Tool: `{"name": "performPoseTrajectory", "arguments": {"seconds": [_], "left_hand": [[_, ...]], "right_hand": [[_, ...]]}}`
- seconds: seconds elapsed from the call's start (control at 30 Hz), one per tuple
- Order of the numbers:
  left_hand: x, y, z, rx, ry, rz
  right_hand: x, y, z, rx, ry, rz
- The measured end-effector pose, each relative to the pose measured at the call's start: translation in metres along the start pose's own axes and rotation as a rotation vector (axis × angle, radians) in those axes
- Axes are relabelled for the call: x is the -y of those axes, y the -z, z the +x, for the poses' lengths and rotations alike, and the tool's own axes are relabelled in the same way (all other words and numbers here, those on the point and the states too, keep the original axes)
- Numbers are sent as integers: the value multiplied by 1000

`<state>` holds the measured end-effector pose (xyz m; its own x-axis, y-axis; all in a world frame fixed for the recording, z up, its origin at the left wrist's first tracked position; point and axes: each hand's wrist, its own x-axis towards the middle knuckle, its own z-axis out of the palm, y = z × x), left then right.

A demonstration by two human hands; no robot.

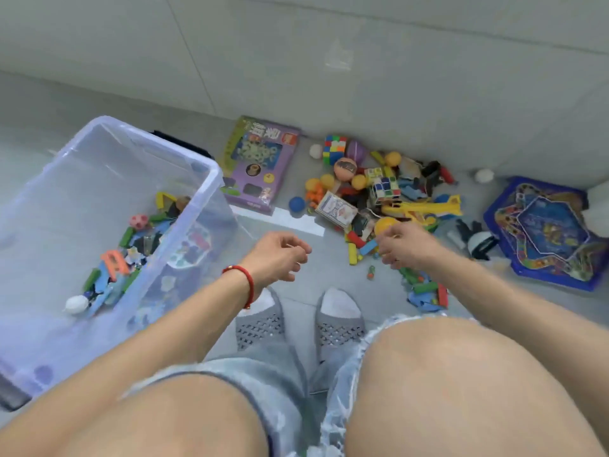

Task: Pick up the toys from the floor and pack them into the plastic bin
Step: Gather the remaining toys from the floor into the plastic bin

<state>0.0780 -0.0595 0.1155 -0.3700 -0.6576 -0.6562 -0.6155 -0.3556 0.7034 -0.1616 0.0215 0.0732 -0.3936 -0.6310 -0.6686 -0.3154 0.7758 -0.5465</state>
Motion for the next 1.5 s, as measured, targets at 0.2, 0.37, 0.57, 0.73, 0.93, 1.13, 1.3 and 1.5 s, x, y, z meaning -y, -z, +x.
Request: {"name": "performPoseTrajectory", "arguments": {"seconds": [0.2,0.37,0.57,0.73,0.93,1.13,1.3,1.5], "left_hand": [[28,-61,74,146,-51,442],[48,-91,122,132,-172,631],[74,-117,162,-24,-258,573],[75,-132,171,-155,-327,664],[67,-134,176,-128,-348,891],[70,-127,174,-89,-397,934],[73,-117,166,-75,-407,971],[74,-94,157,-83,-482,818]], "right_hand": [[-80,-58,35,-140,-9,-236],[-92,-103,59,-391,72,-351],[-113,-116,68,-480,278,-92],[-91,-93,54,-285,-162,1303],[-75,-89,72,-321,-200,928],[-71,-97,91,-559,-67,-192],[-67,-98,96,-558,-60,-350],[-69,-102,90,-530,0,-369]]}}
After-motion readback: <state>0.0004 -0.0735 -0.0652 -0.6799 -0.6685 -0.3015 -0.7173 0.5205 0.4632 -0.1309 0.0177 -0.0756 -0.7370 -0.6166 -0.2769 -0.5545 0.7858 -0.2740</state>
